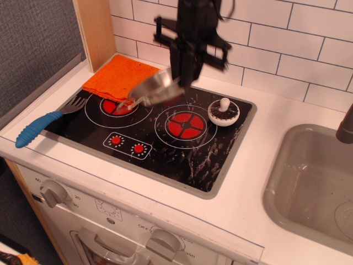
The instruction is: Place the pot on the lower right edge of the burner
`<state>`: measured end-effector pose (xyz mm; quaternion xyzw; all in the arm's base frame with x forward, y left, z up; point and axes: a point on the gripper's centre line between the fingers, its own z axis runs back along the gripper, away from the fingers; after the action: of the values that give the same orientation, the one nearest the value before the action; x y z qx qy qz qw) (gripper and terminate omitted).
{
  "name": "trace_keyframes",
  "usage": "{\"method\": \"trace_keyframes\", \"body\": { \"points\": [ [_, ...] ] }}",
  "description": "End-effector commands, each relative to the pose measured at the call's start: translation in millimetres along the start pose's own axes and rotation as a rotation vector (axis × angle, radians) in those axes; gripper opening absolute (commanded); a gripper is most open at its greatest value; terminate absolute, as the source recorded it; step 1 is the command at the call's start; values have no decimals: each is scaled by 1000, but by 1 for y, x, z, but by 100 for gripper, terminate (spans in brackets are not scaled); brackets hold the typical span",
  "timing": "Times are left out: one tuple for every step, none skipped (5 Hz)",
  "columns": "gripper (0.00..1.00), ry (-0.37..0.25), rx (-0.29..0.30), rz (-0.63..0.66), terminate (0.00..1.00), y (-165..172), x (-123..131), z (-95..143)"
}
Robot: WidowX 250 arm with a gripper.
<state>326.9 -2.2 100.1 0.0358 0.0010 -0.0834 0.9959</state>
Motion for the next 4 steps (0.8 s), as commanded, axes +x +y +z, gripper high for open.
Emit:
{"method": "trace_keyframes", "body": {
  "points": [
    [0,-27,29,36,0,-25,-60,10],
    [0,-24,29,10,0,-32,-60,-1],
    [0,-7,28,1,0,-35,-56,-11],
    [0,37,14,-2,0,-39,-56,-28]
  ]
}}
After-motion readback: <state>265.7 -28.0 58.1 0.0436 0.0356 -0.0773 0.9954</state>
